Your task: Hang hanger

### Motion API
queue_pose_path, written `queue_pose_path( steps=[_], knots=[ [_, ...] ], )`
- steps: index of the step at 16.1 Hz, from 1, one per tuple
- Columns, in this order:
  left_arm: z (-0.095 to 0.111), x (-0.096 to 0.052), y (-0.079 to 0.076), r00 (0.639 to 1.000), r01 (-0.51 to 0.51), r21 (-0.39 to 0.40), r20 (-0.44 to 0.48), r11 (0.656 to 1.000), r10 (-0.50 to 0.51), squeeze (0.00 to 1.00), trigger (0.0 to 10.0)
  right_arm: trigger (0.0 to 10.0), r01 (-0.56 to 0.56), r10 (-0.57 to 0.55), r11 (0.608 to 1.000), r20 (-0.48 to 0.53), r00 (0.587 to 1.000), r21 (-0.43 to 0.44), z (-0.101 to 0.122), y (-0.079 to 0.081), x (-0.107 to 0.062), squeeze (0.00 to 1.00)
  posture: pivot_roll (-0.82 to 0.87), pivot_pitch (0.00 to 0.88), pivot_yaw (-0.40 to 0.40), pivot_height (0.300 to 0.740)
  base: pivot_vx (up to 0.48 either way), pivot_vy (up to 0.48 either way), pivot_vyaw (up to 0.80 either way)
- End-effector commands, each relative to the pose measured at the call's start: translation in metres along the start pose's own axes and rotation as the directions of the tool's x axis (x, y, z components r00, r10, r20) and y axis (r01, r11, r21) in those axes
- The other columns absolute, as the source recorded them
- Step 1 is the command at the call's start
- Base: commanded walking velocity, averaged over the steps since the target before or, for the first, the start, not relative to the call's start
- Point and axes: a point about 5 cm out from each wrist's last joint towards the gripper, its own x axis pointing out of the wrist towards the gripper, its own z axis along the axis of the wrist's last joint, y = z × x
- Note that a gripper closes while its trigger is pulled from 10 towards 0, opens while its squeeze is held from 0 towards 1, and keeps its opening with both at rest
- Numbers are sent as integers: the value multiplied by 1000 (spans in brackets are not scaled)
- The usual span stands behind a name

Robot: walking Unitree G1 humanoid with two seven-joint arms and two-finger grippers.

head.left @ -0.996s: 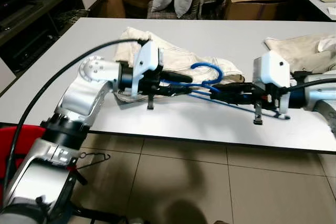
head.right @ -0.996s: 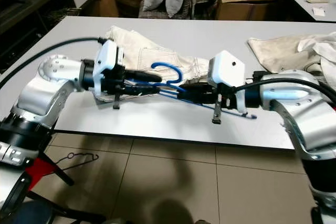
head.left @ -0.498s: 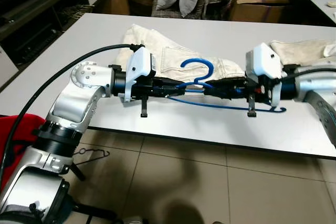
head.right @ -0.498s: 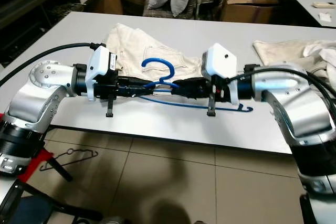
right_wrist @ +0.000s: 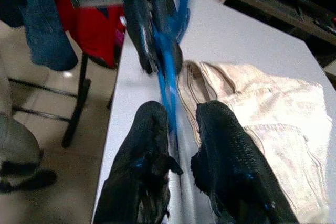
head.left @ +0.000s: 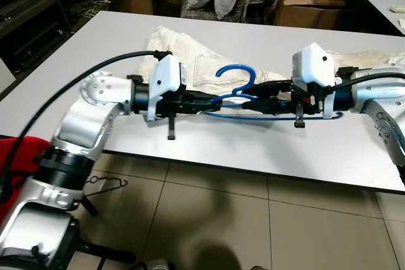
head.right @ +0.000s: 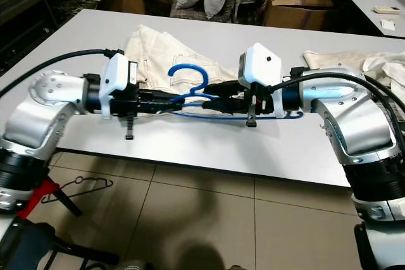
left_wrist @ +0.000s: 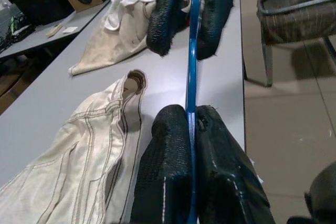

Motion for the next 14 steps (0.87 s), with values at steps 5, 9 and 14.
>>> queue_pose_path(
  steps=[5, 9, 14],
  knots=[
    [13, 2, 2, 996, 61, 110, -65, 992, -54, 0, 0, 10000, -5, -1, 997, -71, 997, -83, 0, 2, 2, 1000, -3, 0, 12, 740, 0, 0, 0],
    [17, 3, 4, 997, 56, 127, -61, 990, -49, 0, 0, 10000, -21, 12, 995, -99, 995, -93, -2, 6, 11, 0, -4, 0, 19, 740, 0, 0, 0],
    [20, 4, 4, 996, 70, 142, -59, 987, -62, 0, 0, 10000, -7, 0, 997, -96, 995, -71, -2, 5, 16, 0, -3, 0, 23, 740, 0, 0, 0]
  ],
)
